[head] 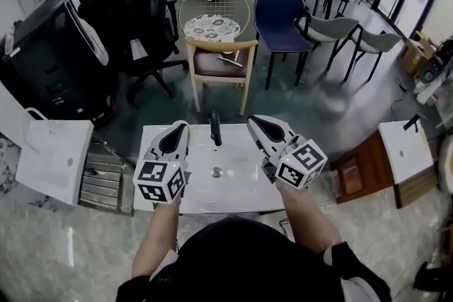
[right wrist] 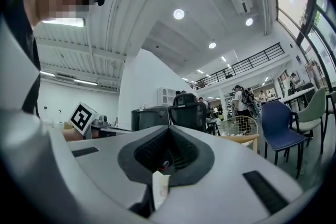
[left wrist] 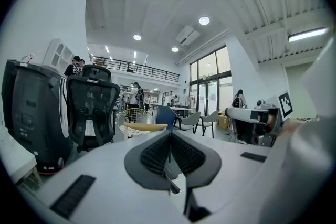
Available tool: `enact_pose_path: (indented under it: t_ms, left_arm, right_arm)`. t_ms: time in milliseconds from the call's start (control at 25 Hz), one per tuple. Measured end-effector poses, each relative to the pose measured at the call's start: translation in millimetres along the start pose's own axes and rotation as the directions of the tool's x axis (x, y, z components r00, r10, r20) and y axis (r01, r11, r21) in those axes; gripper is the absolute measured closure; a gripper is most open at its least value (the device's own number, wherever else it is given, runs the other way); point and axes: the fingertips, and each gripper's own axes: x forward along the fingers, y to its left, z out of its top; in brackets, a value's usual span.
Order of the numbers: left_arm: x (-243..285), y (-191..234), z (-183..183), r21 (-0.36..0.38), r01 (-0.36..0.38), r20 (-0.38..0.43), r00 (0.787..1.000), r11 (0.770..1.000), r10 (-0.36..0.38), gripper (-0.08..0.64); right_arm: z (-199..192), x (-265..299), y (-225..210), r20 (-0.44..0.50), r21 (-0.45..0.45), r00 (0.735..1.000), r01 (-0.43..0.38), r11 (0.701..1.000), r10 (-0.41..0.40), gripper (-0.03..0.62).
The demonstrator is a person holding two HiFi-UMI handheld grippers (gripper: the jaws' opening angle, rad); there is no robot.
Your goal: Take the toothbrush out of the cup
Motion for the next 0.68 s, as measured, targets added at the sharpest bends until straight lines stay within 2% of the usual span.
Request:
enact_pose_path:
  t_ms: [120,680]
  left_arm:
    - [0,-3,-4,0.001,0.001,-0.007,1.0,1.0,-0.001,0.543]
    - [3,-16,-11,-0.003,0.015,-0.037,0.999,1.0,-0.015,0.544]
  right_arm:
    - [-5,1,7,0.006,0.007,1.0,-0.03,1.0,0.03,0.565]
    - [-20,-11,10,-0.017,0.068,1.0,-0.018,0.998,0.019,0.565]
